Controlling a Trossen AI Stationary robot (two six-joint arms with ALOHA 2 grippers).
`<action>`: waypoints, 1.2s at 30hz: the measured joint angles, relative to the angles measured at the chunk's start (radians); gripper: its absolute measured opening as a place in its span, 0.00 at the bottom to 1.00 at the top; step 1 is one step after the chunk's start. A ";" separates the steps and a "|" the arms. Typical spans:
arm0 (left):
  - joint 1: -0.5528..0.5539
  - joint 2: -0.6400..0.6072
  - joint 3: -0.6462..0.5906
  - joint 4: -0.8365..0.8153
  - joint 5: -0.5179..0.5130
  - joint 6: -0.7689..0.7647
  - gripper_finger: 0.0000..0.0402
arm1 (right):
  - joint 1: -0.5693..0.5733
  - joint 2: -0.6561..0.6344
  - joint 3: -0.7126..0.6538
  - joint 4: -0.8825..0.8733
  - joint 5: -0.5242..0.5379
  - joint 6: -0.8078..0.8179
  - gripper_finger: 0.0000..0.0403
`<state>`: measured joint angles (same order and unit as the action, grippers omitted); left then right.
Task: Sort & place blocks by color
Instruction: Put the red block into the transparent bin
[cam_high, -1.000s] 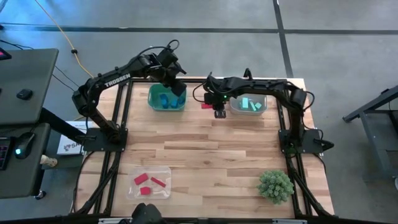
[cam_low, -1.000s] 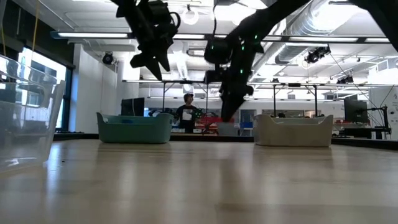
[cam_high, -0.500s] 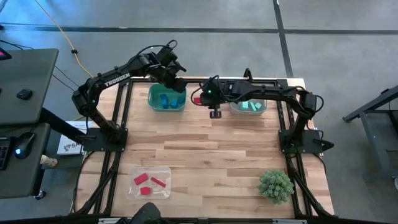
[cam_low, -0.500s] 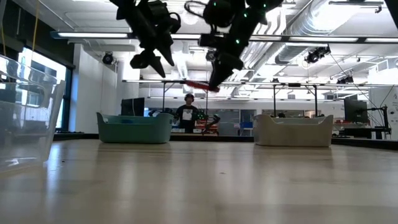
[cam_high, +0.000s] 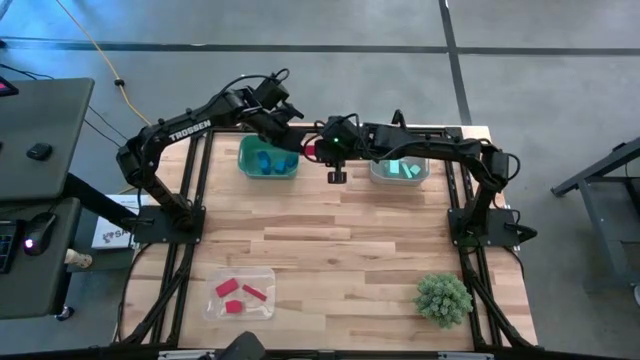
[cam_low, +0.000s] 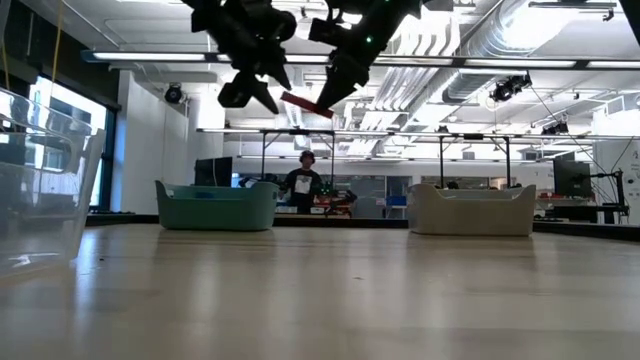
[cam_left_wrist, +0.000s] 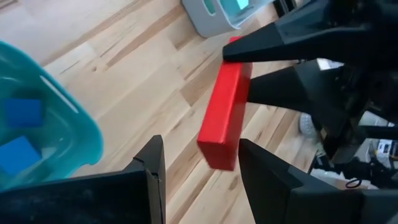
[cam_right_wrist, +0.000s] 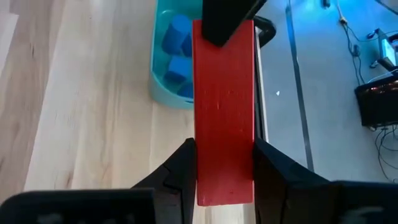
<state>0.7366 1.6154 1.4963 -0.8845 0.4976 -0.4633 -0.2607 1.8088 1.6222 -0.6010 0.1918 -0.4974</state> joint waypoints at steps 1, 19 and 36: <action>-0.001 0.000 0.000 0.008 0.000 -0.010 0.30 | 0.000 0.000 0.000 0.000 0.000 0.000 0.24; -0.025 0.000 0.000 0.100 0.000 -0.058 0.28 | 0.018 0.000 0.000 0.111 0.000 0.000 0.24; -0.025 0.000 0.000 0.103 0.052 0.002 0.02 | 0.019 0.004 0.000 0.112 0.041 -0.011 0.24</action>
<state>0.7113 1.6157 1.4960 -0.7815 0.5495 -0.4608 -0.2422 1.8129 1.6222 -0.4890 0.2331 -0.5083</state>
